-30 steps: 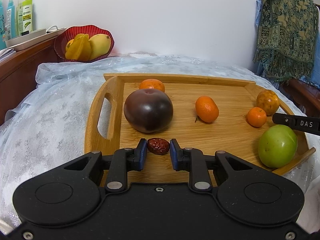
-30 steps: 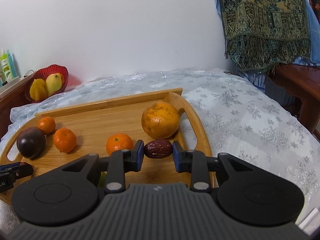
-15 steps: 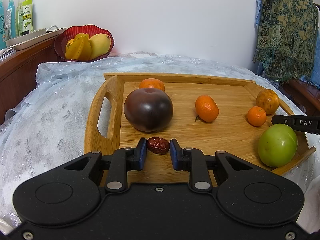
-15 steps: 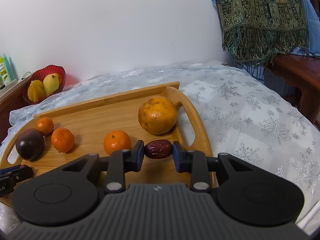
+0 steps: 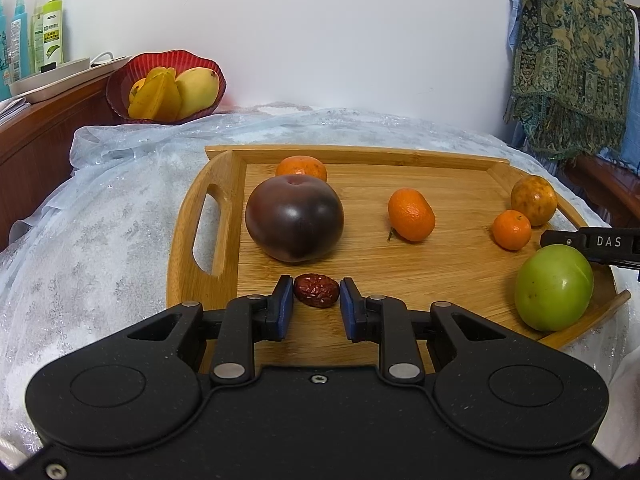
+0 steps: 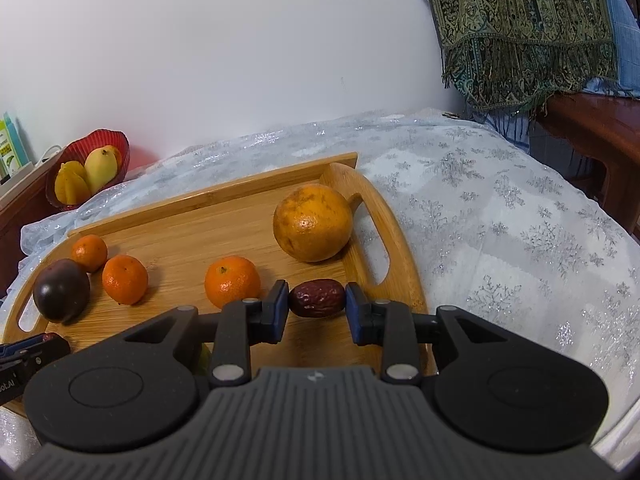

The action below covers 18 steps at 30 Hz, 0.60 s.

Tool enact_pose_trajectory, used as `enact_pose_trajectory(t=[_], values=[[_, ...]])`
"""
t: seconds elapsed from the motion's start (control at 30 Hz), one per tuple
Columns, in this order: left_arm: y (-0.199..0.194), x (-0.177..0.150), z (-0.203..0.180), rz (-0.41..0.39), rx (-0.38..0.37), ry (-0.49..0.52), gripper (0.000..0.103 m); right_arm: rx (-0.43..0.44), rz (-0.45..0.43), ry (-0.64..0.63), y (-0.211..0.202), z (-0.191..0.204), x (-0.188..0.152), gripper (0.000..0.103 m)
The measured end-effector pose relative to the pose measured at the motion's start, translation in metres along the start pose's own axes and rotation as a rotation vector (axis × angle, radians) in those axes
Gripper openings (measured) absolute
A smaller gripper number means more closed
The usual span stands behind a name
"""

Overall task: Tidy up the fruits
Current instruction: 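Carry the date with the left gripper while the right carries its date across the tray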

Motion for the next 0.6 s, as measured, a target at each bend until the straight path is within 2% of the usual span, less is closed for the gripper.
enact_pose_trajectory(t=[0.6], values=[[-0.0001, -0.0004, -0.0009, -0.001, 0.001, 0.002, 0.024, -0.004, -0.002, -0.007, -0.0002, 0.0008, -0.0001, 0.040]])
Point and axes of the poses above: each gripper's, at about its wrist camera, not at the fingertips, and y roughly the way its jaws point, z to its left, x to its top, the point moved 8 cm from there along y, roughly the way its jaws point, and after that the axes turned 10 degrees about z, right-handed, at the moved point
